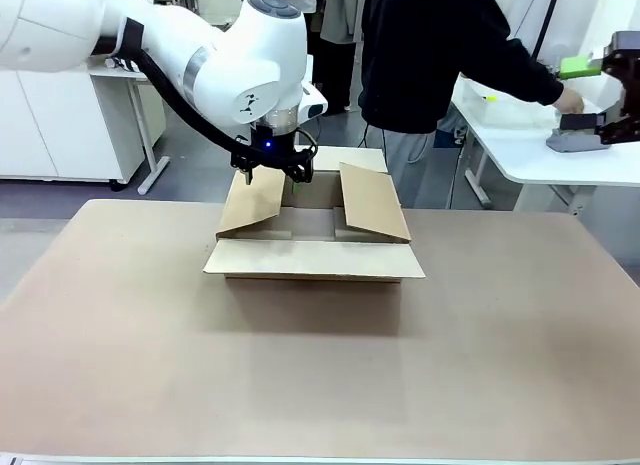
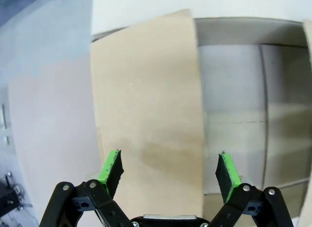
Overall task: Pack the gift set into the box.
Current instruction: Place both hands on the side flaps of the Package Box and spread them outward.
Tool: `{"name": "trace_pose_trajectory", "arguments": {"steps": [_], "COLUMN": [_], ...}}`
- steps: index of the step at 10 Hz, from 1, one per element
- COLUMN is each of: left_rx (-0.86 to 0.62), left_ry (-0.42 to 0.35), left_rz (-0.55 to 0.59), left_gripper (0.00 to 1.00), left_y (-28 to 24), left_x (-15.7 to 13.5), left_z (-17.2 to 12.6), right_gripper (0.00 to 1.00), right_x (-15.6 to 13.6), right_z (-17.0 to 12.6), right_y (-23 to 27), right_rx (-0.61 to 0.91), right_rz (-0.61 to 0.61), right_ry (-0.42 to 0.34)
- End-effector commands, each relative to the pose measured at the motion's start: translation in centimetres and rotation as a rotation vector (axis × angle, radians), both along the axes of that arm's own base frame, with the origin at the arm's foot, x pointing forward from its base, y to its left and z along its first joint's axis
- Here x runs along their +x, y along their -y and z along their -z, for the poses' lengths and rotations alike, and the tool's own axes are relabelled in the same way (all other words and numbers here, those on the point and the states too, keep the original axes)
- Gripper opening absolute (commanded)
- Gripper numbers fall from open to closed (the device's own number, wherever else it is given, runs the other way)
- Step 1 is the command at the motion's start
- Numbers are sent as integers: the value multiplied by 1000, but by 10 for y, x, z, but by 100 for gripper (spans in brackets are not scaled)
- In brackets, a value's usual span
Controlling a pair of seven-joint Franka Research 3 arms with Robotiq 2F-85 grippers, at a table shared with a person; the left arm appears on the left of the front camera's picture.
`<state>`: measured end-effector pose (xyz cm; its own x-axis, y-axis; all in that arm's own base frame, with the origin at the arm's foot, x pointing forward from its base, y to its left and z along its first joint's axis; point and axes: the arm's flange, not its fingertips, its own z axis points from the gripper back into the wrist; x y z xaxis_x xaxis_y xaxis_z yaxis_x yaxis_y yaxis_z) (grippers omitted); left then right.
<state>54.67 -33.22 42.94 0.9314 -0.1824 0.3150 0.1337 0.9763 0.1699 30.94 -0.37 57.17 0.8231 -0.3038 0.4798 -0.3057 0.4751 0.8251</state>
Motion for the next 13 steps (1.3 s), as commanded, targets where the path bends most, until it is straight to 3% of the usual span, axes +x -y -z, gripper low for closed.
{"name": "trace_pose_trajectory", "arguments": {"steps": [1, 9, 13], "left_rx": [56, 179, 158], "left_ry": [-23, 70, 84], "left_rz": [-69, -246, -300], "left_gripper": [100, 100, 100], "left_y": [13, -16, -47], "left_x": [4, -21, -27], "left_z": [5, -19, -41], "right_gripper": [100, 100, 100], "right_x": [4, 4, 4], "right_z": [0, 0, 0], "right_y": [-2, -2, -2], "right_rx": [14, 14, 14], "right_rz": [-7, -7, -7], "right_ry": [35, 35, 35]}}
